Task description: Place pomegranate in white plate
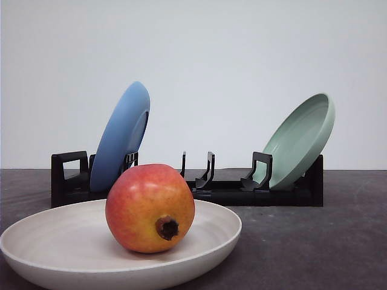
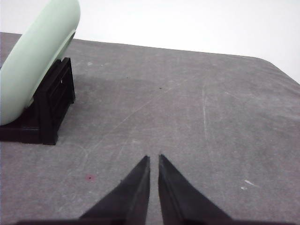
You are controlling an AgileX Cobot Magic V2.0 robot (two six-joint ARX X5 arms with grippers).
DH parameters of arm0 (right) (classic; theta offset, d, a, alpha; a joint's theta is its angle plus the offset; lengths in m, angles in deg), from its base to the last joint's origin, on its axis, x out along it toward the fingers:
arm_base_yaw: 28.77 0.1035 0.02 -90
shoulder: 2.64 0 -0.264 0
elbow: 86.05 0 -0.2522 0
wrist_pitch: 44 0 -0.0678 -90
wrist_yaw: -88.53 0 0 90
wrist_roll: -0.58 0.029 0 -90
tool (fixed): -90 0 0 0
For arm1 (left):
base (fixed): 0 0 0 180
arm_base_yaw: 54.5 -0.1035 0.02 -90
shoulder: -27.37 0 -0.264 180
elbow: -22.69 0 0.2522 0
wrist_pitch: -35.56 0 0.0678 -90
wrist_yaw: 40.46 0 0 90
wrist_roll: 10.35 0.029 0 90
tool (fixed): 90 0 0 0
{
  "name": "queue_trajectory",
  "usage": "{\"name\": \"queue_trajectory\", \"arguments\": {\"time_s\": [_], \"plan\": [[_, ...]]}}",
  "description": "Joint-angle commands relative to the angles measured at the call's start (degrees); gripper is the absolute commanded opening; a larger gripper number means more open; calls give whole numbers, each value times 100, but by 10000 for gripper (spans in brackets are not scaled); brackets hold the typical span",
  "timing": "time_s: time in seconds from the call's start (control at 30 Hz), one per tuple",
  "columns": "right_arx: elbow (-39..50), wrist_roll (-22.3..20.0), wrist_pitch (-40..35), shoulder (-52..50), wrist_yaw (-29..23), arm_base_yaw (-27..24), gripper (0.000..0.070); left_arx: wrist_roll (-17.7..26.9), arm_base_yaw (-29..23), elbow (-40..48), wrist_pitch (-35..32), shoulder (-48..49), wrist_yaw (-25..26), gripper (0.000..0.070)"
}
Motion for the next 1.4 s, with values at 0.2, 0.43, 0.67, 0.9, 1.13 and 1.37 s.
{"name": "queue_trajectory", "arguments": {"time_s": [0.2, 0.43, 0.67, 0.9, 1.13, 1.37], "plan": [[17, -2, -61, -4, -2, -11, 29, 22, -4, 57, 23, 9, -17, 0], [17, -2, -61, -4, -2, -11, 29, 22, -4, 57, 23, 9, -17, 0], [17, -2, -61, -4, -2, -11, 29, 22, -3, 57, 23, 9, -17, 0], [17, -3, -61, -4, -2, -11, 29, 24, -4, 57, 23, 9, -17, 0], [17, -2, -61, -4, -2, -11, 29, 24, -4, 57, 23, 9, -17, 0], [17, -2, -61, -4, -2, -11, 29, 23, -4, 57, 24, 9, -17, 0]]}}
